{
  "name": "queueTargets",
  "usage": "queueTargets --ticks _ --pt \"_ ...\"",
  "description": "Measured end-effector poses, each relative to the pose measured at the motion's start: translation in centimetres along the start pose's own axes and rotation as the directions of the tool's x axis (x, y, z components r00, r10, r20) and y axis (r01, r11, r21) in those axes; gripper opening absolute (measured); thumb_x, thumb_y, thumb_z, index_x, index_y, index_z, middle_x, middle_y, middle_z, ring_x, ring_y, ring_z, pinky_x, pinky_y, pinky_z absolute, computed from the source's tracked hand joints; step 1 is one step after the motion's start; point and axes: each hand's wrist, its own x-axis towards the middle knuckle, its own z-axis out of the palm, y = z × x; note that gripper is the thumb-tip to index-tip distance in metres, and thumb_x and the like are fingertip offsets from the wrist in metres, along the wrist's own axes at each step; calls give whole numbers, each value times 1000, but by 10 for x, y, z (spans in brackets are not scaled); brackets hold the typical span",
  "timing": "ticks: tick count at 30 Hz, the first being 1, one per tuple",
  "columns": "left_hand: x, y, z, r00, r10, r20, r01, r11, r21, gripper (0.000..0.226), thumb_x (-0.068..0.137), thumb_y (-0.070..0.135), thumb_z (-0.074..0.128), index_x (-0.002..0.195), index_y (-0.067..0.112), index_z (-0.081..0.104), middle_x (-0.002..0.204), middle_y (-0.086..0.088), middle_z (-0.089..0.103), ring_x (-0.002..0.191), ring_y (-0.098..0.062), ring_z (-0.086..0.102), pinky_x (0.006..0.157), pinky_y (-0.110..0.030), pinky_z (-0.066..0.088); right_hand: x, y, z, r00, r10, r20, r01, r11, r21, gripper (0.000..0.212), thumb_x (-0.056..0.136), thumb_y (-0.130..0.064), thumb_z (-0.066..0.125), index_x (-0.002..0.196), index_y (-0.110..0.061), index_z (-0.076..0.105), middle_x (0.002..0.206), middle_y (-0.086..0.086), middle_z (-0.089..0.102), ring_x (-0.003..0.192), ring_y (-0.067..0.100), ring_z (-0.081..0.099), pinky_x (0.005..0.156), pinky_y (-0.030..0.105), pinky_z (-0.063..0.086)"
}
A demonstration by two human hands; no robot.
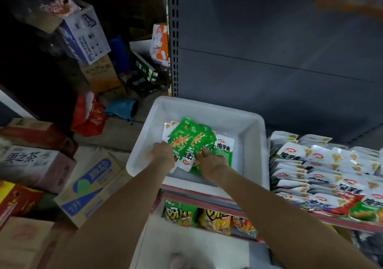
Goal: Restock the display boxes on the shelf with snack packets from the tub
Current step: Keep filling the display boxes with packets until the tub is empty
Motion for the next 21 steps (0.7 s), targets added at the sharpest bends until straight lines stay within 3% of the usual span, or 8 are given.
queueTargets --ticks 5,7,9,10,13,17,19,21 --pt "-6 -8 -3 995 52 -88 -54 998 -22 30 88 22 64 115 10 58 120 -9 60 112 -25 56 85 -30 46 -2 1 -2 997 33 76 -37 998 54 63 96 -2 34 151 -15 5 158 7 -8 141 36 23 106 49 38" --pt "-12 -10 -9 982 80 -173 -105 985 -137 26 91 23 59 115 13 57 117 -10 61 110 -28 55 85 -36 46 0 6 -7 996 11 90 -26 986 167 47 99 -8 33 146 -8 27 156 14 16 132 33 40 103 44 42" --pt "-23 -11 -17 951 121 -284 -208 931 -301 21 94 20 55 113 12 56 107 -12 66 101 -29 59 76 -33 46 -7 11 -14 998 56 -35 -40 936 350 29 99 -15 40 125 -5 48 135 15 47 110 28 54 89 37 47" --pt "-30 -11 -22 926 146 -349 -276 892 -359 19 95 18 54 112 11 56 99 -13 67 95 -30 62 69 -32 44 -12 15 -18 985 98 -144 -29 908 418 29 96 -15 45 124 -7 48 130 14 48 108 28 54 88 37 48" --pt "-55 -6 -37 799 256 -544 -500 786 -364 18 95 20 54 110 11 59 85 -14 67 81 -31 61 63 -35 44 -36 28 -29 876 143 -460 112 868 484 58 89 -8 54 141 -13 31 138 10 33 121 29 44 98 40 45" --pt "-93 23 -62 615 425 -664 -753 566 -336 16 94 23 50 93 10 59 73 -3 59 69 -21 55 62 -34 43 -70 50 -48 797 79 -598 248 861 443 56 92 -18 54 144 -18 32 141 7 40 128 24 40 105 36 38" --pt "-110 48 -71 566 484 -667 -803 506 -314 18 93 25 49 90 10 58 72 -1 57 68 -19 53 63 -35 42 -89 68 -58 745 60 -664 235 908 346 36 93 -24 54 128 -15 53 121 7 59 113 27 53 98 35 38" --pt "-124 78 -75 579 467 -669 -800 484 -355 15 93 25 55 91 11 58 73 -3 61 68 -20 56 65 -36 43 -111 91 -61 667 69 -742 227 930 290 16 91 -31 58 95 -16 61 87 8 67 88 32 60 85 38 43"
